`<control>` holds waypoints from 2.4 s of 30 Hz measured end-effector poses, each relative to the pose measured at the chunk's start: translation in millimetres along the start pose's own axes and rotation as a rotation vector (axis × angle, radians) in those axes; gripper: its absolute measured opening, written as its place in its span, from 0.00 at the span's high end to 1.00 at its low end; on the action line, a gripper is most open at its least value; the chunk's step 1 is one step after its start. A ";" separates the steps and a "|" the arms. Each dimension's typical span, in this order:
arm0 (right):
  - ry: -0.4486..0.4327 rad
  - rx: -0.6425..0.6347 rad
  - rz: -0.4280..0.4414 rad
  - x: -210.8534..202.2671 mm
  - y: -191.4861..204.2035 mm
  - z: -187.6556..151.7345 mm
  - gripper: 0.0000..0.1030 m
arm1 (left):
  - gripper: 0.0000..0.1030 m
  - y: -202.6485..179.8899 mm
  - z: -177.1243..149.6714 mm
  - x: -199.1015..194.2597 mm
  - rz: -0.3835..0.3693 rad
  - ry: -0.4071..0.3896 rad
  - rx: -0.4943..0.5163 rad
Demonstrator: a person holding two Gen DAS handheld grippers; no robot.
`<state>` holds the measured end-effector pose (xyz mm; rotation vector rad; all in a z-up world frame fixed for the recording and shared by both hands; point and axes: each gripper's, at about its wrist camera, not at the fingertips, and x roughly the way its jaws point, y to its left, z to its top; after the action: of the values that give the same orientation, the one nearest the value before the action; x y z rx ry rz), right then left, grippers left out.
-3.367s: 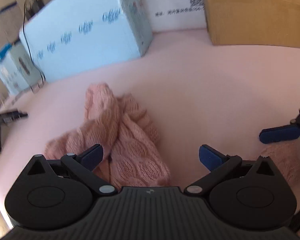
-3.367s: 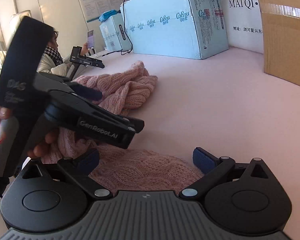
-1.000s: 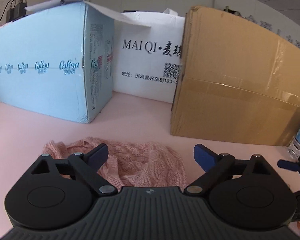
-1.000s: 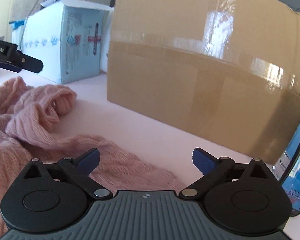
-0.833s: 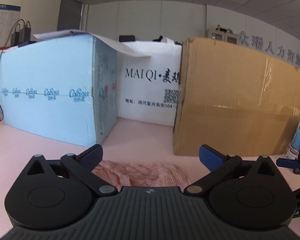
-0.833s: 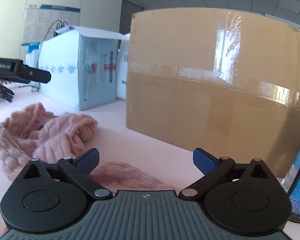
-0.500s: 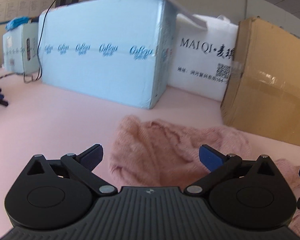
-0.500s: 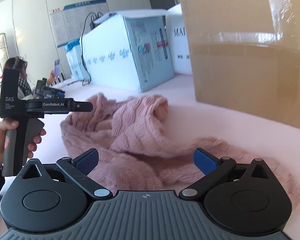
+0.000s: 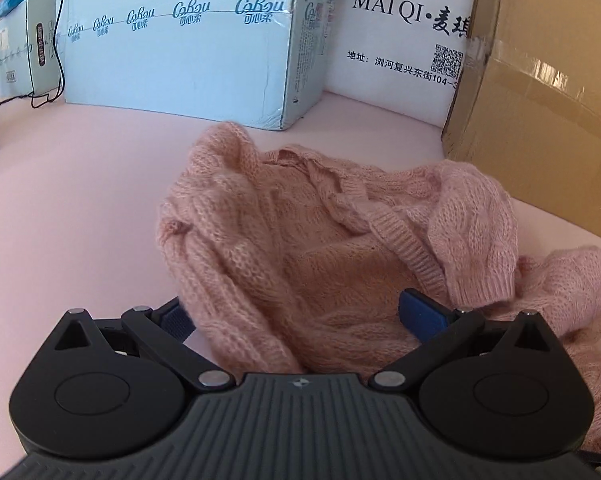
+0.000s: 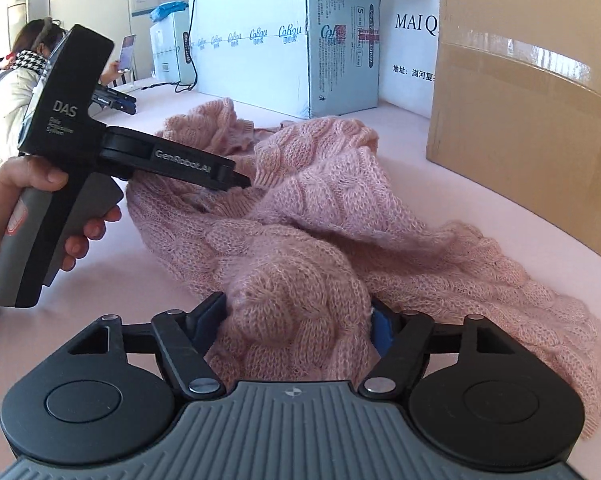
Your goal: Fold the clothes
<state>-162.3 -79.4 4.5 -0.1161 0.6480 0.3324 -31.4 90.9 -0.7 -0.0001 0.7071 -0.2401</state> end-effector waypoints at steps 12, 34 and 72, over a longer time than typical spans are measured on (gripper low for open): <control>0.003 0.000 0.014 4.7 -1.0 1.6 0.28 | 0.81 10.3 7.2 -12.8 0.082 -0.009 -0.150; -0.290 -0.363 0.340 -85.1 13.2 -0.3 0.84 | 0.83 42.9 -3.1 -114.5 0.076 -0.137 -0.120; 0.013 -0.237 0.137 -28.8 -38.2 -25.2 0.91 | 0.17 28.8 -56.6 -75.2 -0.040 -0.061 0.023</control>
<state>-185.3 -128.3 2.1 -0.3015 0.6290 0.5408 -116.6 139.9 2.2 0.0001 0.6440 -0.2849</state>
